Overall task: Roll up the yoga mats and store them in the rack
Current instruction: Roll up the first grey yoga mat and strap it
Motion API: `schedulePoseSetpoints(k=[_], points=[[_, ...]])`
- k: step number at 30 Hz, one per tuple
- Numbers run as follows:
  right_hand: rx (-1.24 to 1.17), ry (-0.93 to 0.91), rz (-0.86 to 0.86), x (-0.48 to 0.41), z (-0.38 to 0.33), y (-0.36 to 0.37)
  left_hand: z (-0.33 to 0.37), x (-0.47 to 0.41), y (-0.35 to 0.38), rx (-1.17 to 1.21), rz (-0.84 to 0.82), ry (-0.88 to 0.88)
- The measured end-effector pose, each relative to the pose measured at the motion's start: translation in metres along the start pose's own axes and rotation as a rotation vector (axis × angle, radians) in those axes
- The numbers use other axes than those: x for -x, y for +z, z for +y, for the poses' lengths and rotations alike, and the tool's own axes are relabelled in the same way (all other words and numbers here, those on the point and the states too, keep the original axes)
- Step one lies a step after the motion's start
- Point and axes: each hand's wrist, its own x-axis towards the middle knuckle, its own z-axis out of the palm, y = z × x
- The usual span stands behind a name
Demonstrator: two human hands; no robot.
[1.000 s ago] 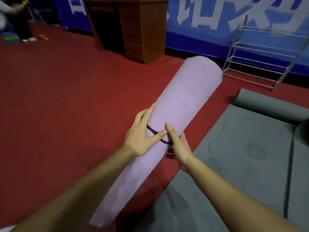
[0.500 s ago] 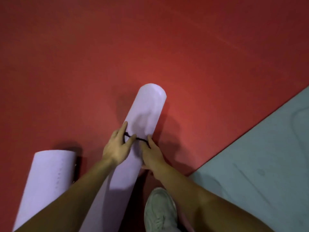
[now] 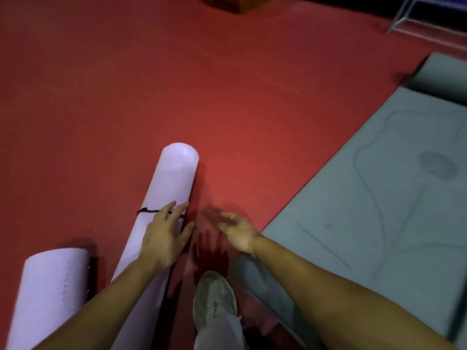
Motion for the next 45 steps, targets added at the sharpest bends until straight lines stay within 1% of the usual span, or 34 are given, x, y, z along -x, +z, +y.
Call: schedulePoseSetpoints(k=[2,5,7,9,11,13,16,19,22,25,27,29,30,31,34,36,38,41,43,45], points=[[0.085,-0.018,0.011,0.026,0.007,-0.026,0.022,0.011,-0.007,0.011,-0.026,0.109],[0.178,0.004,0.021,0.072,0.022,-0.069,0.057,0.019,-0.017,-0.013,-0.043,0.243],[0.238,0.014,0.037,0.104,0.036,-0.096,0.078,0.018,-0.018,-0.065,-0.100,0.298],[0.308,0.036,0.066,0.131,0.055,-0.123,0.095,0.015,-0.004,-0.112,-0.152,0.400],[0.277,0.079,0.123,0.149,0.079,-0.145,0.111,0.005,0.028,-0.139,-0.227,0.519],[0.262,0.130,0.176,0.161,0.113,-0.155,0.124,0.001,0.071,-0.137,-0.323,0.595],[0.364,0.200,0.172,0.173,0.179,-0.150,0.131,0.008,0.142,-0.097,-0.512,0.744],[0.413,0.241,0.206,0.195,0.236,-0.135,0.141,0.026,0.193,-0.054,-0.583,0.893],[0.487,0.282,0.265,0.242,0.273,-0.126,0.150,0.052,0.221,-0.052,-0.649,1.012],[0.537,0.445,0.267,0.305,0.304,-0.127,0.171,0.074,0.241,-0.064,-0.769,1.064],[0.547,0.574,0.199,0.344,0.318,-0.125,0.187,0.091,0.252,-0.029,-0.842,1.092],[0.636,0.694,0.120,0.374,0.334,-0.124,0.210,0.110,0.260,-0.030,-0.899,1.149],[0.676,0.745,0.119,0.385,0.340,-0.122,0.224,0.119,0.264,-0.033,-0.933,1.180],[0.687,0.776,0.154,0.394,0.345,-0.121,0.240,0.128,0.267,-0.035,-0.969,1.204],[0.704,0.767,0.276,0.403,0.358,-0.119,0.283,0.158,0.274,-0.049,-1.015,1.264],[0.738,0.730,0.283,0.402,0.363,-0.118,0.305,0.175,0.276,-0.108,-1.009,1.354],[0.696,0.669,0.298,0.404,0.363,-0.119,0.316,0.188,0.279,-0.132,-1.013,1.393],[0.566,0.612,0.340,0.409,0.360,-0.126,0.323,0.204,0.288,-0.081,-1.031,1.342],[0.504,0.567,0.342,0.404,0.358,-0.127,0.321,0.212,0.293,-0.095,-1.057,1.293],[0.468,0.547,0.355,0.397,0.358,-0.124,0.311,0.216,0.298,-0.077,-1.056,1.211]])
